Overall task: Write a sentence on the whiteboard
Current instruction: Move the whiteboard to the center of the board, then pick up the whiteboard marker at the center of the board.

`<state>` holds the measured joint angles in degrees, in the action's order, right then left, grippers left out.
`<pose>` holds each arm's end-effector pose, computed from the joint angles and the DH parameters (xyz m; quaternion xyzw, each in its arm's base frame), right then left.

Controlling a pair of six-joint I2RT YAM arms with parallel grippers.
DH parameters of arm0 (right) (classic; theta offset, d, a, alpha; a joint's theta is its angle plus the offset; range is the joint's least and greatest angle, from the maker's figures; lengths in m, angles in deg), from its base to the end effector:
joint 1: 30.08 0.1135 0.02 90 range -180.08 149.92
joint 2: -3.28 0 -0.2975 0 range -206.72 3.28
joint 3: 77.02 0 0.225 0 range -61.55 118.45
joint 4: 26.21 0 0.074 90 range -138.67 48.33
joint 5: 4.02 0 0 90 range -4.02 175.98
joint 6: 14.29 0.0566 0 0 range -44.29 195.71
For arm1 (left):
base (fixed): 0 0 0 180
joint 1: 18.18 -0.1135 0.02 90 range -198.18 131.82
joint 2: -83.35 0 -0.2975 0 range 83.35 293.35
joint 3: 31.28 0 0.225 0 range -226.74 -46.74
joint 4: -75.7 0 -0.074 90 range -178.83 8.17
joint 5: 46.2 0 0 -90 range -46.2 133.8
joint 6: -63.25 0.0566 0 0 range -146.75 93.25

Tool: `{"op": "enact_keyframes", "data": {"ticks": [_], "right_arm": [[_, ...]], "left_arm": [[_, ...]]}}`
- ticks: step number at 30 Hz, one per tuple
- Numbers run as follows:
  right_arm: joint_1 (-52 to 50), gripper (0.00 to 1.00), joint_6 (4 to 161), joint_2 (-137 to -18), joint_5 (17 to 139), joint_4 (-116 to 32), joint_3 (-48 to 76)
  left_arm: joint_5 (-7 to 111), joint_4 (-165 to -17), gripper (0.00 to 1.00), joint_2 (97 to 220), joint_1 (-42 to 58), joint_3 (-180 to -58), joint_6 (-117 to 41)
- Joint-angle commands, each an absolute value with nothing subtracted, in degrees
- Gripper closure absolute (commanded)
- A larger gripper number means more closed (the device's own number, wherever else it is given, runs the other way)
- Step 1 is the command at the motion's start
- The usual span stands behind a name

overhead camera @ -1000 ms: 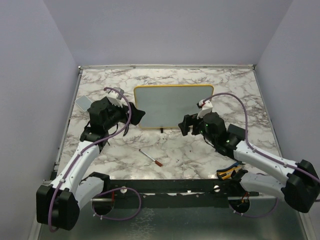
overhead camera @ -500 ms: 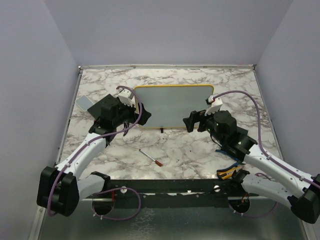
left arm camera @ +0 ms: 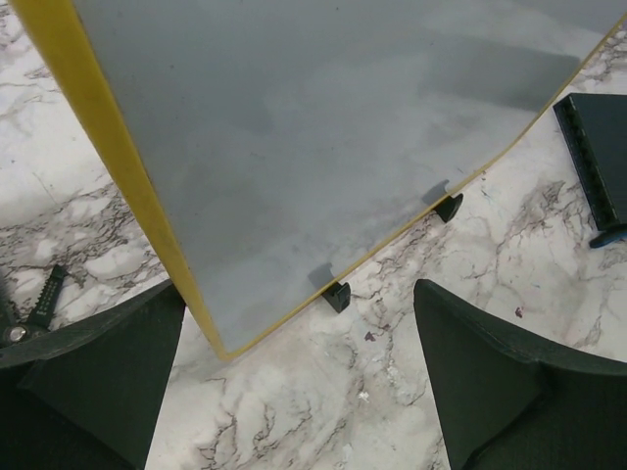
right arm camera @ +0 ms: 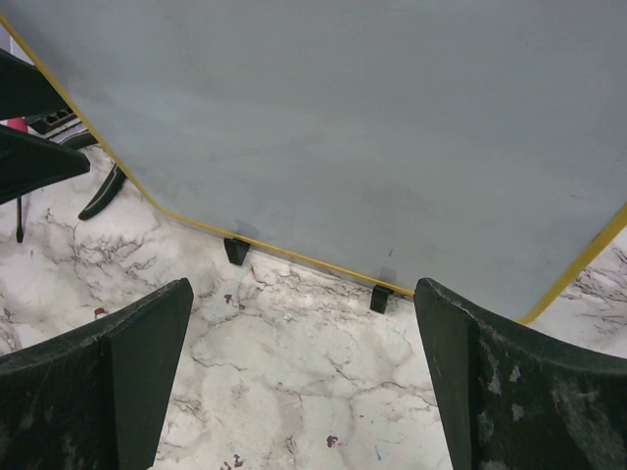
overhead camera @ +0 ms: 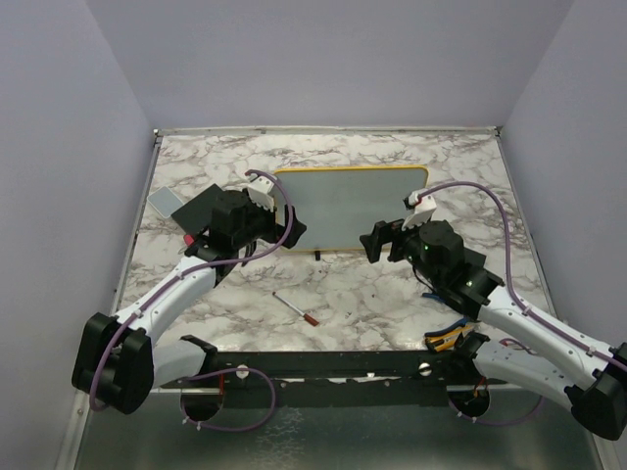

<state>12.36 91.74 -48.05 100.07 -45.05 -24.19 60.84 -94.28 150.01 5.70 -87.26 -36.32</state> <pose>0.1437 0.1127 0.3132 -0.1119 0.7950 0.2009 0.5613 0.2156 -0.1136 0.2997 0.1849 0.7967 -0.2785 0.5034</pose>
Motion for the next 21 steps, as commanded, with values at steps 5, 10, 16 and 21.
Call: {"op": "enact_keyframes", "data": {"ticks": [5, 10, 16, 21], "right_arm": [[12.6, 0.01, 92.3, -48.8, 99.4, -43.6, -25.1], [12.6, 0.09, 90.1, -49.7, 90.5, -43.1, -25.3], [18.4, 0.22, 91.3, -54.7, 77.5, -40.4, -26.5], [28.2, 0.28, 93.4, -64.0, 82.8, -41.3, -23.0]], "left_arm": [[61.5, -95.1, 0.01, 150.5, 8.4, -88.7, -35.7], [52.9, -86.6, 0.01, 147.4, 7.6, -90.3, -32.5], [56.2, -82.4, 0.01, 138.7, -1.1, -88.5, -33.8], [43.1, -80.5, 0.01, 134.2, -6.0, -85.7, -40.1]]}}
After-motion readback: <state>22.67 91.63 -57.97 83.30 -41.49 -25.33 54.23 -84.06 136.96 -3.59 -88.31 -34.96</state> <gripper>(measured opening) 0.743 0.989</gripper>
